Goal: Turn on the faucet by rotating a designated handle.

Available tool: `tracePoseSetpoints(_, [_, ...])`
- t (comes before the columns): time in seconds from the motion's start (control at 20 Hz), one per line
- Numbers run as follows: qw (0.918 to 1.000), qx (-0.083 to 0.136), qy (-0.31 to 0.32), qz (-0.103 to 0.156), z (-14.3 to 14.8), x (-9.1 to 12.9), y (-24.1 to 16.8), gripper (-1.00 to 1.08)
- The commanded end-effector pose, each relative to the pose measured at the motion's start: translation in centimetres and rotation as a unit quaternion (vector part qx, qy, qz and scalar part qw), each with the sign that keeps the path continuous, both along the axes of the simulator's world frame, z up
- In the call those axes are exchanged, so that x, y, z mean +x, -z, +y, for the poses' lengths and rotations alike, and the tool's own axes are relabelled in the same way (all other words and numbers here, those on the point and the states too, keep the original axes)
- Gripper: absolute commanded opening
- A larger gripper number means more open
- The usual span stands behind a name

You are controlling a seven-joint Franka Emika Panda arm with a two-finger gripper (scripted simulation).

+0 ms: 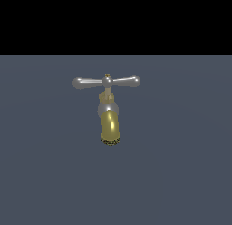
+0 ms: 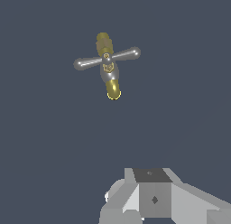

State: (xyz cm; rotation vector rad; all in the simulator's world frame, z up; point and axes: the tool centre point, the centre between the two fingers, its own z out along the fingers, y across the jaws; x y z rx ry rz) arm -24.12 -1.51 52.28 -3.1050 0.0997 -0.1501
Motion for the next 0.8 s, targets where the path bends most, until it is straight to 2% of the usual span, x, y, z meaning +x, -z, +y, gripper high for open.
tracePoseSetpoints(0.0, [1.0000, 0.001, 0.002, 0.001, 0.0, 0.2, 0.1, -1.00])
tracePoseSetpoints(0.35, [0.9995, 0.016, 0.027, 0.005, 0.5, 2.0, 0.6, -1.00])
tracePoseSetpoints(0.75, [0.9949, 0.046, 0.087, 0.020, 1.6, 6.2, 2.4, -1.00])
